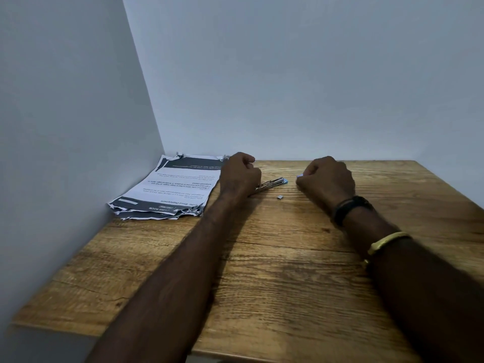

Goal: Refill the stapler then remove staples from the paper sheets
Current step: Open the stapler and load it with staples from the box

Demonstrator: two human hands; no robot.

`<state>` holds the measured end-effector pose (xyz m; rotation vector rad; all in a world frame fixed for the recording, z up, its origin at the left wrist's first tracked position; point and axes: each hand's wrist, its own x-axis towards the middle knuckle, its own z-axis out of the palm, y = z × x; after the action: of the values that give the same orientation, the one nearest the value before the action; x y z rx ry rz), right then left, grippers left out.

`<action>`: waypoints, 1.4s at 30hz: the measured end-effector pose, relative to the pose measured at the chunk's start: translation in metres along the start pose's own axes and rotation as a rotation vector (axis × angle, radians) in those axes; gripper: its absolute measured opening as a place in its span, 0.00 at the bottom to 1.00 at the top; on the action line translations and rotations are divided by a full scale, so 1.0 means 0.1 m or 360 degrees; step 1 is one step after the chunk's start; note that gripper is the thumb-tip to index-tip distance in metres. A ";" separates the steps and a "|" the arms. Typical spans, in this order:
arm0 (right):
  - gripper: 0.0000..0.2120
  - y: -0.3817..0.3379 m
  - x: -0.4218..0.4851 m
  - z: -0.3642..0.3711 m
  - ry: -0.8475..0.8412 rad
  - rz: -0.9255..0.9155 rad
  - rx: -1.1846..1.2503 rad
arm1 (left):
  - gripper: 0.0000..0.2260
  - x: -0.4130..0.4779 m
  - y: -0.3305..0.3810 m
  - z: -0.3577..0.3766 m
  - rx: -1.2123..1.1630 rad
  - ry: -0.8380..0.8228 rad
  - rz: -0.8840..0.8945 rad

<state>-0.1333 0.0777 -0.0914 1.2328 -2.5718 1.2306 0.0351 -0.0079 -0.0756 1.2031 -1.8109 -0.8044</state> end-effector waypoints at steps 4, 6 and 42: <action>0.09 -0.05 -0.01 0.02 -0.0070 -0.0005 -0.0172 | 0.18 -0.02 0.00 0.05 0.0214 -0.0249 0.0035; 0.11 -0.07 -0.03 0.02 -0.0094 -0.0030 -0.0239 | 0.21 -0.02 -0.03 0.08 0.0347 -0.0291 0.0066; 0.04 -0.16 -0.01 0.05 -0.0143 -0.0876 -0.0219 | 0.12 -0.15 0.01 0.11 0.0355 -0.0170 0.0412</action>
<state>-0.1208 0.0689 -0.0852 1.8219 -2.0925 0.8832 0.0290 0.0077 -0.0842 1.0480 -2.1362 -0.5382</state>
